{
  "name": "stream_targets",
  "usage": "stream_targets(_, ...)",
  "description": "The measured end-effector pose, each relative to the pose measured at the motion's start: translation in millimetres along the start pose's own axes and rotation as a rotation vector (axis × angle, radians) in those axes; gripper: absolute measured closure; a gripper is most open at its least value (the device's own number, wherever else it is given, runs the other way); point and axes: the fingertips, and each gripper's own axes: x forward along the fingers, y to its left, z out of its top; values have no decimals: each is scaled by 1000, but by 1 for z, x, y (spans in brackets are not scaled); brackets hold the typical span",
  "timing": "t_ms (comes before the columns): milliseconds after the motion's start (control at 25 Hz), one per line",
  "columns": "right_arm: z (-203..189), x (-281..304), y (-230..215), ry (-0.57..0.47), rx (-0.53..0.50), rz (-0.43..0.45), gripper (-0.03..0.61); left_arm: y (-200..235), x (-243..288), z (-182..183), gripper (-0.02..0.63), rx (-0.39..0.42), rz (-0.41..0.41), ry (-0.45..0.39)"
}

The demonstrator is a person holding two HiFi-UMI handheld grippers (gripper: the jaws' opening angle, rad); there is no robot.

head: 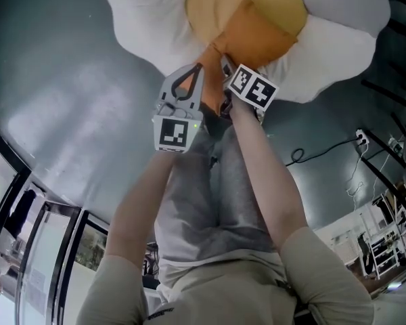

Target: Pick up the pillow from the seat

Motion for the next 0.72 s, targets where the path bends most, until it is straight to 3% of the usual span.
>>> stream_targets(120,2,-15,9,-22,-40,14,268,-4,-10,10,604,28,-10,0)
stream_targets(360,60,-89,52,-187,-309,108,270,-5,-36,60,604,-18,21,-45)
stream_targets(720,184,-278,139,-477,-484,266,262,-3,-103,213,604,-78,97,-217)
